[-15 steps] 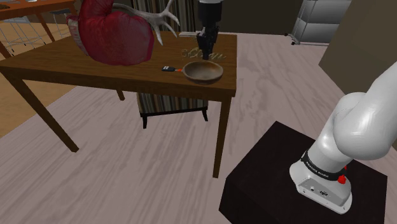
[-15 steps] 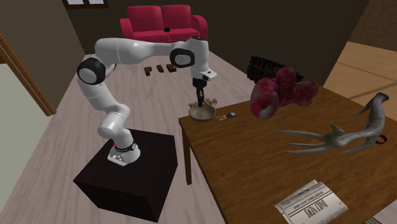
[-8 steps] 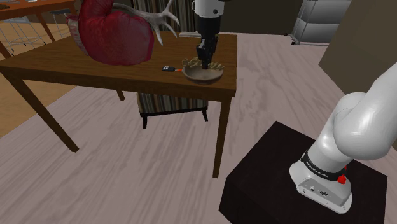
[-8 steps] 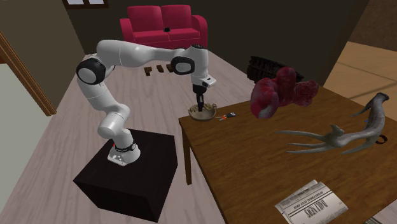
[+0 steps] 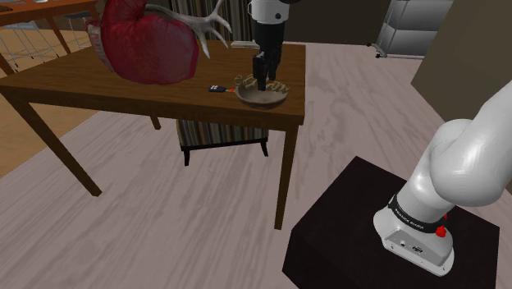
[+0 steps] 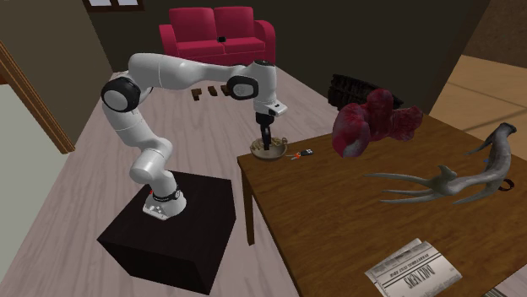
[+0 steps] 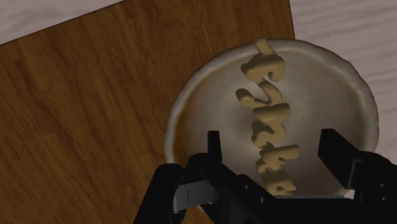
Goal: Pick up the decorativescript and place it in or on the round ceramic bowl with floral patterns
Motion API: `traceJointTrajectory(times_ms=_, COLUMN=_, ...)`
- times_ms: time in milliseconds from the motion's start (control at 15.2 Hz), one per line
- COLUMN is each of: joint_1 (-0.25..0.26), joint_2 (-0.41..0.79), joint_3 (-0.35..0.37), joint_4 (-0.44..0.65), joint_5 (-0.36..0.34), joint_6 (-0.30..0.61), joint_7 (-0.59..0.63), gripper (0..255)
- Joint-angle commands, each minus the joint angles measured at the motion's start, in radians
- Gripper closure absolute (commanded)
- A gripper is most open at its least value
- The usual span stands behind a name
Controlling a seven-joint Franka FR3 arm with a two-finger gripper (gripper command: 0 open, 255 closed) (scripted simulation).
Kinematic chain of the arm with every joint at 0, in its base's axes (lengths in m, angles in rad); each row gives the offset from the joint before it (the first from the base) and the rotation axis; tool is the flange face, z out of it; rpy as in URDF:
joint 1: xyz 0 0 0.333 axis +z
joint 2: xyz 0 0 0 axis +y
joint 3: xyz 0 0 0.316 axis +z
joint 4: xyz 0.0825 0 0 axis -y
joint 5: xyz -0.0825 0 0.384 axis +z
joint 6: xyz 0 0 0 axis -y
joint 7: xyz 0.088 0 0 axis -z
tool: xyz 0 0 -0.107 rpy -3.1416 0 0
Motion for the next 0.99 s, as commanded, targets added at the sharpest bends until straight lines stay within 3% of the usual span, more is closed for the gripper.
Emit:
traceJointTrajectory(times_ms=0, joint_1=0.0, joint_2=0.0, joint_3=0.0, joint_4=0.0, joint_5=0.0, joint_6=0.0, joint_7=0.0, gripper=0)
traceJointTrajectory(times_ms=198, joint_1=0.0, joint_2=0.0, joint_3=0.0, joint_4=0.0, joint_5=0.0, joint_6=0.0, joint_7=0.0, gripper=0)
traceJointTrajectory(times_ms=462, joint_1=0.0, joint_2=0.01, joint_3=0.0, joint_4=0.138, joint_5=-0.001, joint_6=-0.128, joint_7=0.001, gripper=0)
traceJointTrajectory(times_ms=924, joint_1=0.0, joint_2=0.01, joint_3=0.0, joint_4=0.138, joint_5=-0.001, joint_6=-0.128, joint_7=0.001, gripper=0)
